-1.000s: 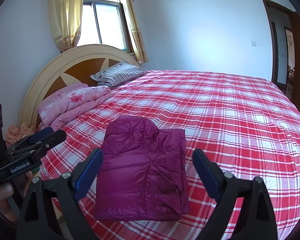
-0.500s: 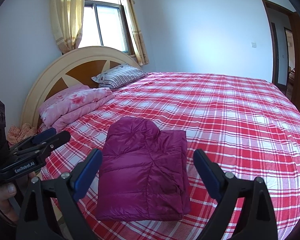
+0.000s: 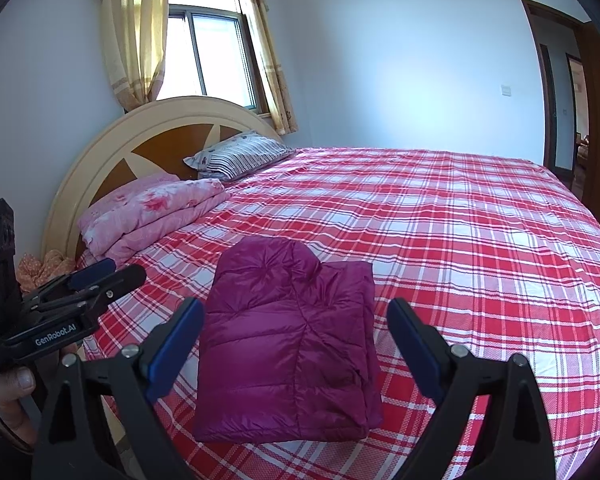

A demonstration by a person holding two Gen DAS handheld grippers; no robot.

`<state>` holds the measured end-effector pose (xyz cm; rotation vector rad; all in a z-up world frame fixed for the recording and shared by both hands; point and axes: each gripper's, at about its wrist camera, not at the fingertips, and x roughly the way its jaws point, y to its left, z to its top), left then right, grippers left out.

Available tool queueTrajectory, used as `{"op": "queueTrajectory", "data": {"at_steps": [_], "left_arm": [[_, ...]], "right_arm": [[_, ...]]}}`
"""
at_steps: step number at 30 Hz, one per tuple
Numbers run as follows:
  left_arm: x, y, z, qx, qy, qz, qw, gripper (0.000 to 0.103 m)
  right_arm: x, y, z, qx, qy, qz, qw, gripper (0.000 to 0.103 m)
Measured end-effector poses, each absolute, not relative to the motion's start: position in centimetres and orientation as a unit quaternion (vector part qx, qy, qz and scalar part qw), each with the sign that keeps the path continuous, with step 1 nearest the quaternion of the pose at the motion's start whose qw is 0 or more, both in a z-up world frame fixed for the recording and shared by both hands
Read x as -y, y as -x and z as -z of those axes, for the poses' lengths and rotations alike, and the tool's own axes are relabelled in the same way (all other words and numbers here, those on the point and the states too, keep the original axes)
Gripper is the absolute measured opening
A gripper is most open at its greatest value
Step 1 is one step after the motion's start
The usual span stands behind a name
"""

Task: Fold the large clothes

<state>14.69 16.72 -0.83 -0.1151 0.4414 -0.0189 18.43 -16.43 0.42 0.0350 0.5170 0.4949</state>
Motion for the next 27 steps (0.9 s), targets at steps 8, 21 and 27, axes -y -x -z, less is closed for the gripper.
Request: {"op": "queueTrajectory", "data": {"at_steps": [8,21,27], "left_arm": [[-16.98,-14.76,0.74,-0.221,0.059,-0.002,0.973,0.093],[-17.16,-14.92,1.06,-0.220,0.050,-0.015,0.974,0.096],[-17.05,-14.75,1.07,-0.210,0.043,-0.015,0.977,0.096]], "right_arm": [[16.36,-18.12,-0.65,-0.245,-0.018,-0.244,0.938,0.095],[15.78,-17.85,-0.49,-0.244,-0.012,-0.248,0.938,0.095],[15.63,-17.82,-0.29,-0.245,-0.011,-0.249,0.937,0.095]]}}
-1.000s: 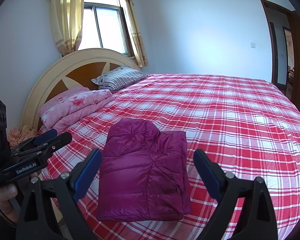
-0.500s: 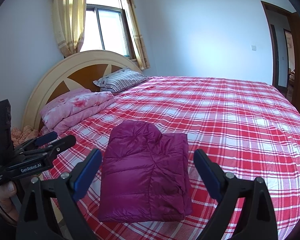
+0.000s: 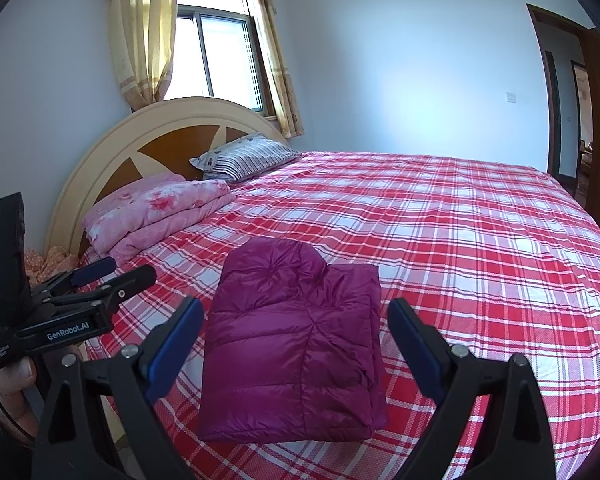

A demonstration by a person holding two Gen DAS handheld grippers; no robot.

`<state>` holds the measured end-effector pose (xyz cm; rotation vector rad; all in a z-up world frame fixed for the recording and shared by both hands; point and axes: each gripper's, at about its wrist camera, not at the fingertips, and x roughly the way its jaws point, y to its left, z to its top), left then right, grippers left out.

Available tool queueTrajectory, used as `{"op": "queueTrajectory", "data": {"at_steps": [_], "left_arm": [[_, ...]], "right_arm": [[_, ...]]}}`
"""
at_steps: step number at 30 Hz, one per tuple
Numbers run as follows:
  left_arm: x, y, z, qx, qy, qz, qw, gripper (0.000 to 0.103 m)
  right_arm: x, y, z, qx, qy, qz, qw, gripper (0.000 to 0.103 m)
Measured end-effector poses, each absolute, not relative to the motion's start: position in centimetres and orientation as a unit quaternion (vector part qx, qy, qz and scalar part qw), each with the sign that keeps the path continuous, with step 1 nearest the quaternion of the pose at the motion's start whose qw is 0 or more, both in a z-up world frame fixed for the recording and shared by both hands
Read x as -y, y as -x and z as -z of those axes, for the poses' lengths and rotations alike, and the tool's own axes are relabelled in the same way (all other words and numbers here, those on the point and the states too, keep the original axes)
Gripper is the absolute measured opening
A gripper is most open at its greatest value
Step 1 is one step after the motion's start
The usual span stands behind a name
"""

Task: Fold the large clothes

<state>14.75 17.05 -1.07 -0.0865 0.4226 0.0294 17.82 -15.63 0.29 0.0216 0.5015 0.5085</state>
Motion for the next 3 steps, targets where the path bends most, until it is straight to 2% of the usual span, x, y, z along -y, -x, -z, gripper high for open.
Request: {"op": "queueTrajectory", "data": {"at_steps": [3], "left_arm": [[-16.79,-14.79,1.14,-0.208,0.041,-0.008,0.977,0.096]], "right_arm": [[15.61,-17.82,-0.11,-0.247,-0.011,-0.248,0.937,0.095]]}}
